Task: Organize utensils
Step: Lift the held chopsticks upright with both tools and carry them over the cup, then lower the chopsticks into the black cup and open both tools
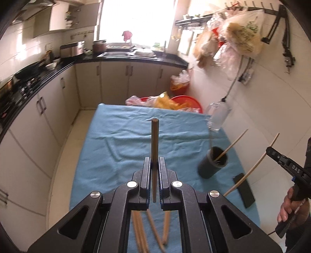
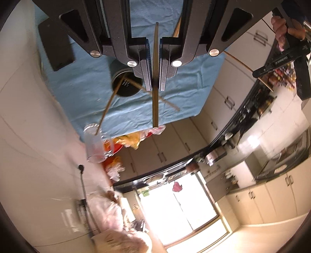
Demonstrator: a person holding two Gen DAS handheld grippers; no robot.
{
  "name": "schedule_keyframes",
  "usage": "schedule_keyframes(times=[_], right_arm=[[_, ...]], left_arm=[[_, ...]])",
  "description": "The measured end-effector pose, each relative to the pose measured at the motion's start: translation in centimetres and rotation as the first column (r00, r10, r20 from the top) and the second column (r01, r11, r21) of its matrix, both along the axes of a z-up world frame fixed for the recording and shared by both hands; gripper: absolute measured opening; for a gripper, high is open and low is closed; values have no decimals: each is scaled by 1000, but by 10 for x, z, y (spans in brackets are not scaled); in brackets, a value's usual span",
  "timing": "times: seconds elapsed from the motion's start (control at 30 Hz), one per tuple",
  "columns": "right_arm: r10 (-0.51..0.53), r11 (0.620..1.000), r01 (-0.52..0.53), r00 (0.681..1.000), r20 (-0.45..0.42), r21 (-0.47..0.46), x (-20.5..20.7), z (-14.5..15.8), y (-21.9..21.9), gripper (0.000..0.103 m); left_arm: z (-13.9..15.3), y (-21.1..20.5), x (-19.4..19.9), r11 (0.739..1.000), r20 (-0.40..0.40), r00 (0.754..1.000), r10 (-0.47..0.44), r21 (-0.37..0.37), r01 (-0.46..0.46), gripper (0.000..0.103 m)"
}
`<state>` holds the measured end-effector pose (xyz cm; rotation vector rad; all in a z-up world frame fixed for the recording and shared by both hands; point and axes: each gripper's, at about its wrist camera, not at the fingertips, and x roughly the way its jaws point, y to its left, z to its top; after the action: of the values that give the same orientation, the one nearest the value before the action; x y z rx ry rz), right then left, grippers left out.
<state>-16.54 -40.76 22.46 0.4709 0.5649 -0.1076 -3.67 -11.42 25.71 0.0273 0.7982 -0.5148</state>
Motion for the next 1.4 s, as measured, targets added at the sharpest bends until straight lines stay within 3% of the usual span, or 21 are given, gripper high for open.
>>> schedule_keyframes(times=[0.4, 0.53, 0.73, 1.07, 1.4], right_arm=[[-123, 992, 120, 989, 83, 31, -24, 39, -64, 7], [-151, 988, 147, 984, 97, 48, -23, 48, -83, 7], [-173, 984, 166, 978, 115, 62, -10, 55, -101, 7], [-196, 979, 189, 976, 96, 75, 26, 40, -122, 7], [-173, 983, 172, 985, 19, 60, 61, 4, -125, 7]], left_arm=[[42, -70, 4, 992, 52, 992, -114, -44, 116, 6], [57, -94, 4, 983, 66, 985, -160, -76, 164, 6], [68, -141, 6, 972, 95, 971, -217, -64, 224, 6], [47, -198, 22, 967, 67, 967, -247, -47, 250, 6], [-9, -220, 38, 970, -38, 970, -242, -1, 242, 6]])
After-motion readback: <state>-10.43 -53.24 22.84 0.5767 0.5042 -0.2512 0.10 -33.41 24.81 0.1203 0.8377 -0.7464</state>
